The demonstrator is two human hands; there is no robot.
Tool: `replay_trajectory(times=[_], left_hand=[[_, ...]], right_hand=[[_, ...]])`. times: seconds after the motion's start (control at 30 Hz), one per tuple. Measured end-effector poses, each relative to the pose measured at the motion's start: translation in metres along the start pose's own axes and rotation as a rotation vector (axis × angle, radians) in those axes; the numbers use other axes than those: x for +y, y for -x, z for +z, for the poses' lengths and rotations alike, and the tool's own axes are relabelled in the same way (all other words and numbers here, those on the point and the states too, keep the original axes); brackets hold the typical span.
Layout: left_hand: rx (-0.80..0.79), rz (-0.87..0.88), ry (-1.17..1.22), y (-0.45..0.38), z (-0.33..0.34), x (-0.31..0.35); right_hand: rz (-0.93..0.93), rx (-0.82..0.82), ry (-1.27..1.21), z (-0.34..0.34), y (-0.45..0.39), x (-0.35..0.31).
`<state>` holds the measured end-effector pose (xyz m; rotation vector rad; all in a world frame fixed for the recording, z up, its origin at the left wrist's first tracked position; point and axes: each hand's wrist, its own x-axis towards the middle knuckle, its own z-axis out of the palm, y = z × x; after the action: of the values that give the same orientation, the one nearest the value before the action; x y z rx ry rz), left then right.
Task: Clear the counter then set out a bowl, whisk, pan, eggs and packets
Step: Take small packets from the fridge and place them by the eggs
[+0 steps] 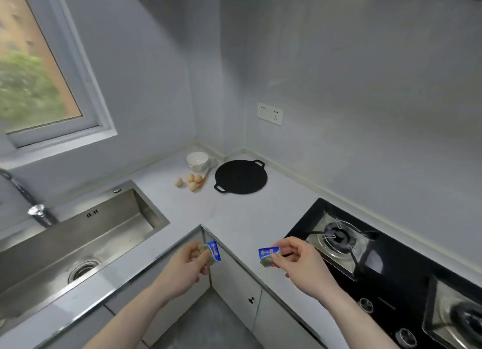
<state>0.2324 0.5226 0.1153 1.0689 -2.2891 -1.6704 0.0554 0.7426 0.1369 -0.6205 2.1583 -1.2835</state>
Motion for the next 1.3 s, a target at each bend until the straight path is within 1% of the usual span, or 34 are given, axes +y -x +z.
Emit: replay_trajectory(times=[0.2,0.33,0.43,0.57,0.93,1.07,1.3], left_hand=[[0.171,-0.069,0.03,-0.036,-0.037,-0.005],[0.233,-0.093,0.038,-0.064,-0.063,-0.011],[0.249,-0.114,0.057,-0.098,-0.082,-0.015],[0.22,-0.113,0.019,-0.159,-0.113,-0.022],[0.025,-0.17,-0.025,-0.32,-0.2,-0.058],[-0.001,-0.221,-0.064,-0.362,-0.209,-0.067],[-0.018,-0.372,-0.013,-0.425,-0.203,-0.087]], right_hand=[[-0.027,-0.15,0.048,0.038,-0.097,-0.021],[-0.039,-0.196,0.056,0.061,-0.139,-0.036],[-0.034,-0.204,0.053,0.079,-0.173,-0.045],[0.001,-0.181,0.028,0.105,-0.221,-0.055],[0.18,-0.062,-0.045,0.187,-0.344,-0.078],[0.251,-0.047,-0.077,0.209,-0.37,-0.073],[0.422,-0.051,-0.117,0.229,-0.426,-0.051]])
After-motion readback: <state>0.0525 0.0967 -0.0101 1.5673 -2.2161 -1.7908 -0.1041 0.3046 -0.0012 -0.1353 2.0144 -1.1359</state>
